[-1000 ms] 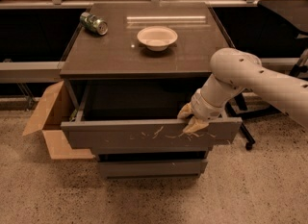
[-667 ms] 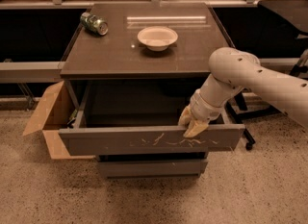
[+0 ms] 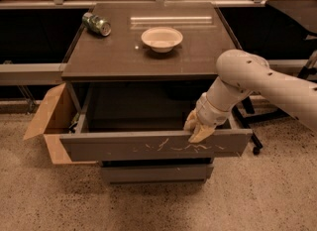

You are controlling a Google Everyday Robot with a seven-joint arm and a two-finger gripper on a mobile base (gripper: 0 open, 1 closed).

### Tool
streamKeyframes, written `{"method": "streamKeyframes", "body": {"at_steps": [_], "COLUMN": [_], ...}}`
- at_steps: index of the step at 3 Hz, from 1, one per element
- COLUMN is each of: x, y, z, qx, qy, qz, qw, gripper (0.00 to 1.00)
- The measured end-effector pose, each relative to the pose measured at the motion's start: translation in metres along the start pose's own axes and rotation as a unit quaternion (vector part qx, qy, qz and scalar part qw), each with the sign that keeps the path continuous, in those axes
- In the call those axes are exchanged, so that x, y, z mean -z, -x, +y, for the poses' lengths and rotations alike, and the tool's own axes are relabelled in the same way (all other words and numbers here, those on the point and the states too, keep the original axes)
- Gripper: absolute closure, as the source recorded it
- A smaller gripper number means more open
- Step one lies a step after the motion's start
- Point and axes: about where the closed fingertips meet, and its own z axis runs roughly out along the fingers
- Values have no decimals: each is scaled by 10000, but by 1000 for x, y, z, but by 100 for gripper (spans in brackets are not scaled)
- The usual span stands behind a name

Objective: Open top drawer

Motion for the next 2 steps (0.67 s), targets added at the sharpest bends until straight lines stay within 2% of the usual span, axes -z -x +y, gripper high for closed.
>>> {"method": "streamKeyframes", "body": {"at_steps": [2], "x": [-2], "y": [7], "z": [13], "qx": [-13], "qy": [-30], "qz": [-170], "qw": [9998], "gripper": [100]}}
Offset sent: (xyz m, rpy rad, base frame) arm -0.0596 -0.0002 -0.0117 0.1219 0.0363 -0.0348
